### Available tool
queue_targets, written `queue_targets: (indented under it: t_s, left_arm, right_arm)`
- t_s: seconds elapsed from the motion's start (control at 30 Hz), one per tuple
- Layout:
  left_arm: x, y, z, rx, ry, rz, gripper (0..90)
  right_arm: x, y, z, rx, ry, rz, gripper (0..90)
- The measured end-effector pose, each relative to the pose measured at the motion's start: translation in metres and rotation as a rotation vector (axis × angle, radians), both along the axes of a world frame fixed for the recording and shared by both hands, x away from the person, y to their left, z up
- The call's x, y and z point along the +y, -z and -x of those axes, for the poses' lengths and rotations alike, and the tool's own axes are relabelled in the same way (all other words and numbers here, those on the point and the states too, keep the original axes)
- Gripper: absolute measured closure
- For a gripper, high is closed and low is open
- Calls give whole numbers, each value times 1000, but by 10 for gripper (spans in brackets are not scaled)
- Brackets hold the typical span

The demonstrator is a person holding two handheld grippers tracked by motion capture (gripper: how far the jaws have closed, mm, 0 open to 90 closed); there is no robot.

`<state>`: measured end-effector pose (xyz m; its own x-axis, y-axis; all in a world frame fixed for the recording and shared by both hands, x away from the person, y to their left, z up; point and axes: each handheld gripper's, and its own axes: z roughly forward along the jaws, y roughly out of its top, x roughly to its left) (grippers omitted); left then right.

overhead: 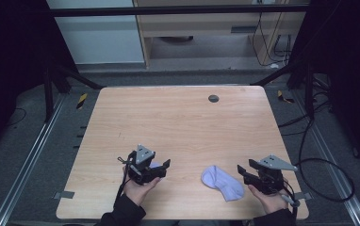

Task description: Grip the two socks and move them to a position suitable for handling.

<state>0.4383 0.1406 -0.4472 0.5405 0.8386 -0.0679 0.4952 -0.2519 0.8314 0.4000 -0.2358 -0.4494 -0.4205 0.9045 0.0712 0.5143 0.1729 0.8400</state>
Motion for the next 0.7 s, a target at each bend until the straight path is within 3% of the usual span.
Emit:
queue_targets:
  t_s: [0.23, 0.47, 0.7]
  left_arm:
    - [-21, 3, 1, -11, 29, -37, 362]
    - [-42, 10, 1, 21, 66, -33, 403]
    - [-63, 20, 3, 40, 97, -63, 419]
  right_arm:
    - [7, 6, 5, 26, -48, 15, 514]
    - [12, 11, 14, 54, -103, 22, 565]
    - [18, 15, 21, 84, -149, 31, 600]
